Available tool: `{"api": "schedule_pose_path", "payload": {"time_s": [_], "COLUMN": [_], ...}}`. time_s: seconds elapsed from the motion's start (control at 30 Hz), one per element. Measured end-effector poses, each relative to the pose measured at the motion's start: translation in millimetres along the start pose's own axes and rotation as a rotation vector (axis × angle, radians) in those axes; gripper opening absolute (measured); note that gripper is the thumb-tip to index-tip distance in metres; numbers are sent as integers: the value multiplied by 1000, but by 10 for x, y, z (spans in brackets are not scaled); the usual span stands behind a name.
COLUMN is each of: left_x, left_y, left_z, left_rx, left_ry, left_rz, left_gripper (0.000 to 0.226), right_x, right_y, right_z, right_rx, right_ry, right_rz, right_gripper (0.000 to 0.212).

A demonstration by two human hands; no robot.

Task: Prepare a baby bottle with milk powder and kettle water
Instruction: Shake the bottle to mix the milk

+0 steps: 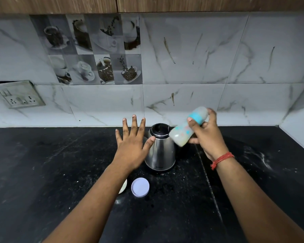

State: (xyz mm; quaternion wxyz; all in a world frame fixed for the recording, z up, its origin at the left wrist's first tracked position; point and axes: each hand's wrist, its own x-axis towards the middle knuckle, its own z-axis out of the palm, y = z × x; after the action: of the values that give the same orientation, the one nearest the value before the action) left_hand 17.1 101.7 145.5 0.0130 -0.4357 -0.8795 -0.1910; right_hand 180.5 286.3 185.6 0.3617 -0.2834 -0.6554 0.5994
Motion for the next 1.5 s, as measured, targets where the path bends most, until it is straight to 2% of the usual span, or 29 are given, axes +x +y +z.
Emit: {"api": "schedule_pose_path", "payload": {"time_s": [0.07,0.13,0.17,0.23,0.33,0.43,0.53,0.63,0.73,0.83,0.93,1.03,1.13,1.23,1.33,1.4,1.5], "left_x": [-12,-18,-25,-42,-41,-53,-57,-79,-65,-72,-62,-83,-73,-60,-39,-45,-35], "left_y": [-12,-15,-10,-4,10,21,11,28,48,55,52,55,48,34,37,44,44], "left_z": [-15,-18,-19,-27,-23,-24,-6,3,4,-10,-4,-7,-11,-22,-11,-16,-11], "left_rx": [3,-10,-16,-21,-33,-20,-33,-25,-37,-22,-39,-23,-31,-19,-26,-11,-20], "left_ry": [-2,-6,-3,0,-8,-3,-11,-5,-9,-2,-8,-3,-9,2,5,7,-5], "left_rz": [0,-11,-15,-18,-21,-14,-20,-16,-19,-15,-24,-15,-13,-7,-6,-3,-8], "left_gripper": [86,87,87,88,88,89,90,90,89,89,88,88,88,90,93,89,87], "right_x": [1,24,31,20,24,4,43,24,18,-5,5,-5,11,-21,-15,-38,-35], "right_y": [-21,-31,-46,-59,4,-34,-15,-58,-30,-58,-36,-44,-19,-29,18,-5,32], "right_z": [2,-36,-48,-23,-38,-23,-57,-31,-49,-36,-84,-74,-99,-60,-89,-72,-101], "right_rx": [-51,23,41,-21,5,-97,-10,-94,-38,-84,-15,-114,-29,-106,-40,-101,-63], "right_ry": [-55,24,12,-91,-28,-185,-41,-174,-73,-176,-74,-234,-78,-227,-114,-207,-140], "right_rz": [5,-13,-7,26,6,54,23,49,23,56,30,76,39,75,64,79,83], "right_gripper": [56,53,53,56,56,62,56,63,56,61,55,62,59,64,61,64,65]}}
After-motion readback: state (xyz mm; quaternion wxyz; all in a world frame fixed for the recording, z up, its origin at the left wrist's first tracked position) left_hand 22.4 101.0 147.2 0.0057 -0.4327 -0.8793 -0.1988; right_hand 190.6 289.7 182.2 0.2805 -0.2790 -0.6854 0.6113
